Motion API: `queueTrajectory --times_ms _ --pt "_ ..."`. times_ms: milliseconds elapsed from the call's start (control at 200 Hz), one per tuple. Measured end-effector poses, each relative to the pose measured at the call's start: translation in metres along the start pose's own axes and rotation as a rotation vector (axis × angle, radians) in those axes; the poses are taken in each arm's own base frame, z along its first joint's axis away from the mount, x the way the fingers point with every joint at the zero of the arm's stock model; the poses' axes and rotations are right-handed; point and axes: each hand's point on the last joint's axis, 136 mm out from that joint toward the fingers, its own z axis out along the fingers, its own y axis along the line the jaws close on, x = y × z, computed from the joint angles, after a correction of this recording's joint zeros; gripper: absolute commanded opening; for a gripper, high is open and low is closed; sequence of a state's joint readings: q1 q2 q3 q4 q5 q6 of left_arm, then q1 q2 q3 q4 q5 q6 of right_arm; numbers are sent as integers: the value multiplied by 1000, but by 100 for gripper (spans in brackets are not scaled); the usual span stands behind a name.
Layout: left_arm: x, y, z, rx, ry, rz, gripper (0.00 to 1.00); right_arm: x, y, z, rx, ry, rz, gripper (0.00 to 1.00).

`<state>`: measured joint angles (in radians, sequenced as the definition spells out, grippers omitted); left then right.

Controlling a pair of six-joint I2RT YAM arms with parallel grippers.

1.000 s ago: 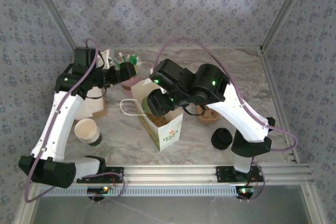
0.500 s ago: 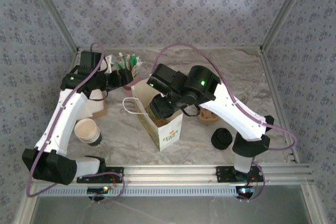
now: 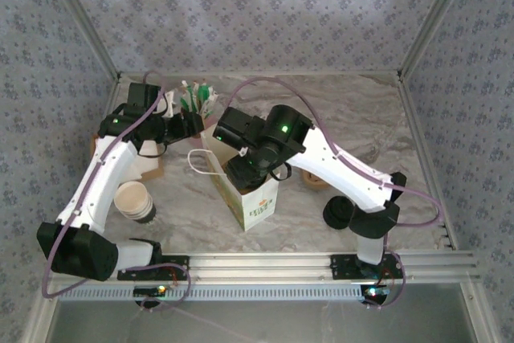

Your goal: Pack the takeout coffee

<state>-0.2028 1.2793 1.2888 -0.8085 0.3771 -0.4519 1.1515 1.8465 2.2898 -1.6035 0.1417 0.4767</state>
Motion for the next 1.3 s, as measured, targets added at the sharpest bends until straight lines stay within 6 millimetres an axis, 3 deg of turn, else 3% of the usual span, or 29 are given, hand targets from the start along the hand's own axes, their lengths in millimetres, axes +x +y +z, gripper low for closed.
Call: queueTrajectory --times_ms 984,1299 --pt "11 1 13 12 25 29 68 20 -3 48 29 183 -45 68" --pt "14 -1 17 23 32 36 68 16 -7 47 22 177 -29 68"
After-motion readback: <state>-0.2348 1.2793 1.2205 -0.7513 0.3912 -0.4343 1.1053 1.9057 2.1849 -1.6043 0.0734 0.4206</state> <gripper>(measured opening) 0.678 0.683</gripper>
